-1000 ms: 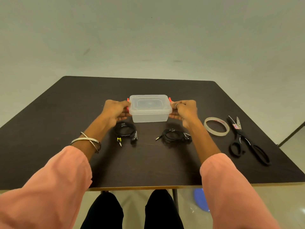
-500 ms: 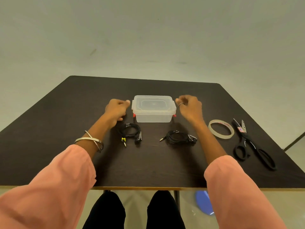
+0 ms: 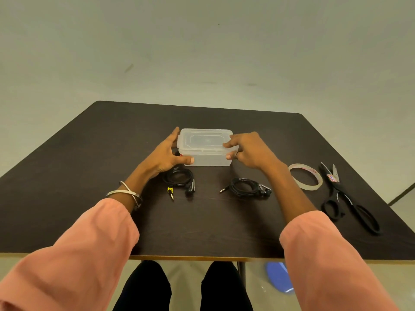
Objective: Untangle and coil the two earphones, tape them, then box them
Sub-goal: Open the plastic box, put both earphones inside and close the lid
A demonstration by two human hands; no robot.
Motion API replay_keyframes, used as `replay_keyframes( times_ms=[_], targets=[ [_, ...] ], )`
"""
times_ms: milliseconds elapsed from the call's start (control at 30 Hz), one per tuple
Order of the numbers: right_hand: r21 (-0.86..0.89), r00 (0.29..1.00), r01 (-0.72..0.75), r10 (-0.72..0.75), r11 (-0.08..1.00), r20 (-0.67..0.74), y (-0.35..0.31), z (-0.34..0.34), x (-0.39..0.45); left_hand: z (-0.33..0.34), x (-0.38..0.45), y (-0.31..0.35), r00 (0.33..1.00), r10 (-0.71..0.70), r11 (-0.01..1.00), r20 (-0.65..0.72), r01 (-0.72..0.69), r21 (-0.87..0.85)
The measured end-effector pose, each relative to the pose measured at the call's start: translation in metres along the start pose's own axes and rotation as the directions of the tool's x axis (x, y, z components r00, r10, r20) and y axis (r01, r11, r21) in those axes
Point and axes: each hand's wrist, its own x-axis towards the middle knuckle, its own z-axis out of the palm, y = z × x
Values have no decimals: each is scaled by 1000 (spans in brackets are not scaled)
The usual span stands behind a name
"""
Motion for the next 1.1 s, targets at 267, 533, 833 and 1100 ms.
replay_keyframes(
  times_ms=[267, 533, 833, 1100],
  targets=[
    [220, 842, 13, 108, 975, -528, 5, -18, -1, 1, -1, -1, 1000, 8, 1000, -14, -8, 17],
    [579, 548, -323, 647, 749, -531, 62, 0, -21, 4, 0, -2, 999, 15, 998, -47, -12, 54],
    [225, 685, -559, 598, 798, -416, 64, 9, -36, 5, -3, 0, 999, 32, 995, -39, -28, 92],
    [132, 855, -301, 329, 944, -401, 49, -3, -40, -3, -25, 5, 944, 29, 999, -329, -22, 26]
  ],
)
